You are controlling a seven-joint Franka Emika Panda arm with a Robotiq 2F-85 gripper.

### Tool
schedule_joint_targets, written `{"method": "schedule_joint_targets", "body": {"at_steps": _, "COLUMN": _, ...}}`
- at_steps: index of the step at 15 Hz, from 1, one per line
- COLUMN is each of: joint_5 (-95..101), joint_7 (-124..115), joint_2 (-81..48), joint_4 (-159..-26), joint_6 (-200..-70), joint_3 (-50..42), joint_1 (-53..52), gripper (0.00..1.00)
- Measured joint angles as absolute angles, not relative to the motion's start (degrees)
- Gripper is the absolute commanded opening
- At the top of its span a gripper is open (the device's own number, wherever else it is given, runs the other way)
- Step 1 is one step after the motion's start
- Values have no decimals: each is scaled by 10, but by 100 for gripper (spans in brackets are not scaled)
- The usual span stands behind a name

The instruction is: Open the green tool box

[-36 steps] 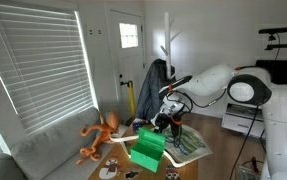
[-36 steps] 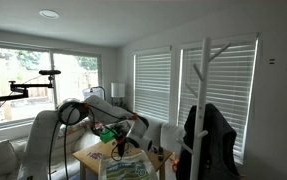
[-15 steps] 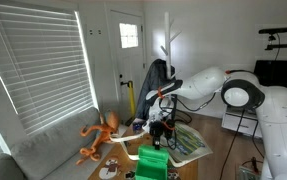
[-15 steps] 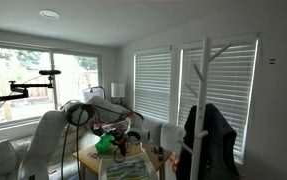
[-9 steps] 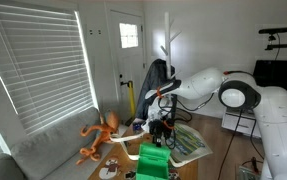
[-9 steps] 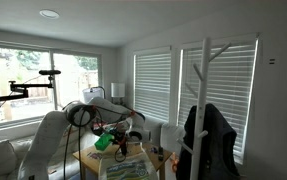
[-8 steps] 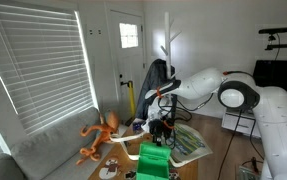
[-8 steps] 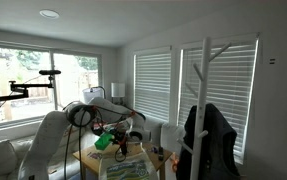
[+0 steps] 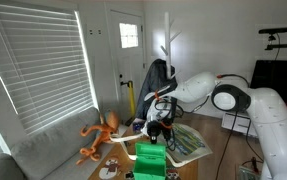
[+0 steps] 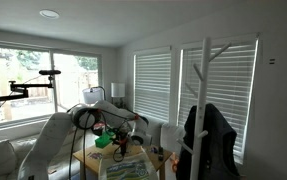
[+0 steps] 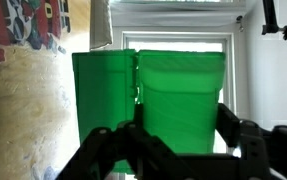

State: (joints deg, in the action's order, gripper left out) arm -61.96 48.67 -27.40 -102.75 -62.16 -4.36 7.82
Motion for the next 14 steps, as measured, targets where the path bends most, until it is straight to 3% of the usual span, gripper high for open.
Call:
{"method": "schedule_joint_targets", "body": {"at_steps": 7, "joint_5": -619, "joint_7": 468, "joint_2": -245, "joint_4": -1045, "joint_6": -639, "joint_3": -50, "joint_1": 80, "gripper": 45}}
{"method": "schedule_joint_targets", "body": {"at_steps": 12, "joint_5": -620, "joint_7": 491, "joint_2": -164, "joint_4": -1131, "joint_6": -698, "joint_3": -78, "joint_1": 89, "gripper": 45}}
{"method": "schedule_joint_targets", "body": {"at_steps": 13, "joint_5": -622, "joint_7": 501, "joint_2": -142, "joint_4": -1157, "joint_6": -705, "joint_3": -88, "joint_1": 97, "gripper": 70}}
{"method": "schedule_joint_targets", "body": {"at_steps": 14, "joint_5": -623, "joint_7": 513, "joint_2": -121, "joint_4": -1184, "joint_6": -711, "joint_3": -99, "joint_1": 106, "gripper": 70}}
